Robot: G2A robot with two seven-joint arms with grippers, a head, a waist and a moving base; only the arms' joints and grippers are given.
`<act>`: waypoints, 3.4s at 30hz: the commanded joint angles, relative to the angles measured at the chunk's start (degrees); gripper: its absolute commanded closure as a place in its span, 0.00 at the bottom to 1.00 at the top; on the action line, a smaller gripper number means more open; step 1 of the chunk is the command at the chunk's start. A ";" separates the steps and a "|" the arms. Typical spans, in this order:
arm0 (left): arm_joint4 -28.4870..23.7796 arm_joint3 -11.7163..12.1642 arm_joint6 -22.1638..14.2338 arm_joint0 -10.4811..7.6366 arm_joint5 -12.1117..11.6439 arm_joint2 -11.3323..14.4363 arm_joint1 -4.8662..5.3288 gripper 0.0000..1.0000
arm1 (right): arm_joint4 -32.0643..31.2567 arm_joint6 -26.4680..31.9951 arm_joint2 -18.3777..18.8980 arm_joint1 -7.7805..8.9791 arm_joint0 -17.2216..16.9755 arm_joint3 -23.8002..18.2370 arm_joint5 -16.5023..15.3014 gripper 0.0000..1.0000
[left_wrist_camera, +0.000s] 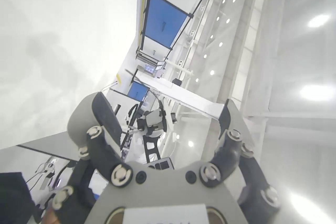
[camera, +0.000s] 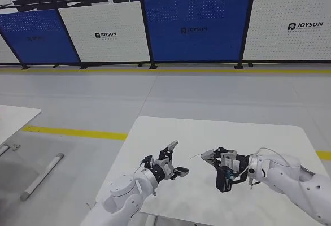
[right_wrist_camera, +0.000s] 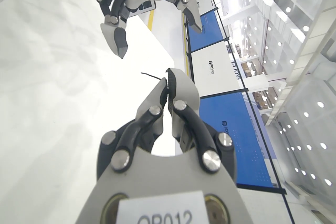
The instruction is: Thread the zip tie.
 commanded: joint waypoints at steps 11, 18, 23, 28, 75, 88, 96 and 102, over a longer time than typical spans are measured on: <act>1.94 -1.03 2.64 -1.30 -0.57 3.13 -0.57 0.00 | 0.00 -0.01 0.00 0.01 0.00 0.00 0.00 1.00; 0.71 1.64 10.29 -7.00 0.00 7.92 -1.88 0.00 | 0.00 -0.01 0.00 0.01 0.00 0.00 0.00 1.00; 0.71 1.64 10.29 -7.00 0.00 7.92 -1.88 0.00 | 0.00 -0.01 0.00 0.01 0.00 0.00 0.00 1.00; 0.27 2.19 8.61 -6.98 -0.07 8.28 -1.97 0.00 | 0.00 -0.01 0.00 0.01 0.00 0.00 0.00 1.00; 1.67 2.72 8.13 -7.33 0.00 9.45 -1.98 1.00 | 0.00 1.95 1.74 -0.28 -1.74 -0.62 -2.88 0.56; 8.56 4.18 15.03 -7.39 -6.10 9.83 -2.79 1.00 | 2.16 -2.41 5.80 0.25 -5.87 1.32 -2.88 0.00; 17.09 4.58 15.63 -6.06 -7.75 12.13 -3.08 1.00 | 10.42 -2.62 8.11 1.63 -9.79 3.03 -2.88 0.00; 17.09 4.58 15.63 -6.06 -7.75 12.13 -3.08 1.00 | 10.42 -2.62 8.11 1.63 -9.79 3.03 -2.88 0.00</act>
